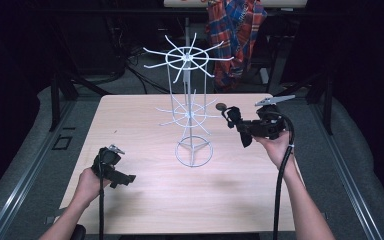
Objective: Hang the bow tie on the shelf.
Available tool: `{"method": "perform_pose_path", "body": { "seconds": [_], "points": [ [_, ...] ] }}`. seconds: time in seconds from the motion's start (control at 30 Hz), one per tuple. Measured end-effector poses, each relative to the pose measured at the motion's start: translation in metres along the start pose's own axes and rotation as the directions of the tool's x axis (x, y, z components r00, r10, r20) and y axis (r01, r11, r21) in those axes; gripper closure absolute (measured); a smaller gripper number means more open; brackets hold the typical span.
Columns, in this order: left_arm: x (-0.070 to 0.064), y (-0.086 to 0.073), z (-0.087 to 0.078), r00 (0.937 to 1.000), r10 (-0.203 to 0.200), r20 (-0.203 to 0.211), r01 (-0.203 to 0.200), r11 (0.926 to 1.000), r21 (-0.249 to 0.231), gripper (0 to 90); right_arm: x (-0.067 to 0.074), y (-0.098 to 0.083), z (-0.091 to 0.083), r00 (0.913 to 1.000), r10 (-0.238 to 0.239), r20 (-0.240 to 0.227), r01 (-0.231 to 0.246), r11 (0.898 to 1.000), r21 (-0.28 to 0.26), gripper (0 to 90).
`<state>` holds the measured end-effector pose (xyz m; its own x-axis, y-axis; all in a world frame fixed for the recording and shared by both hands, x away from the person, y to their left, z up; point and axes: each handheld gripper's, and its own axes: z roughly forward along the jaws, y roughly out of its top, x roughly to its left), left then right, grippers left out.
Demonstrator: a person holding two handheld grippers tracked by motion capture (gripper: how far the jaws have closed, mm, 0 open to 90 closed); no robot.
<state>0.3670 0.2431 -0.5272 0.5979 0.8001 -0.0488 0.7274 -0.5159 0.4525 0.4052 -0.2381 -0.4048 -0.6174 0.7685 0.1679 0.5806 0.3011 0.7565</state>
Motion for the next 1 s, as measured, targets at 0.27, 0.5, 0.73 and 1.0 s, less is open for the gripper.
{"method": "perform_pose_path", "body": {
  "seconds": [0.27,0.5,0.73,1.0],
  "points": [
    [0.002,-0.005,-0.002,1.0,-0.007,-0.001,0.007,1.0,0.0,0.3,-0.003,0.0,0.007,0.9999,-0.002,-0.011,0.002,1.0,0.017,74.0],
    [0.001,-0.006,-0.002,1.0,-0.007,-0.003,0.007,1.0,0.004,0.3,-0.003,0.0,0.016,0.9998,0.003,-0.022,-0.002,1.0,0.031,74.0],
    [0.003,-0.009,-0.003,0.9999,-0.011,-0.006,0.011,0.9999,0.011,0.3,-0.002,0.001,0.023,0.9996,-0.002,-0.03,0.003,0.999,0.046,74.0],
    [0.004,-0.014,-0.005,0.9998,-0.018,-0.01,0.018,0.9998,0.013,0.3,0.0,0.004,0.03,0.9992,-0.008,-0.039,0.011,0.998,0.056,74.0]
  ]
}}
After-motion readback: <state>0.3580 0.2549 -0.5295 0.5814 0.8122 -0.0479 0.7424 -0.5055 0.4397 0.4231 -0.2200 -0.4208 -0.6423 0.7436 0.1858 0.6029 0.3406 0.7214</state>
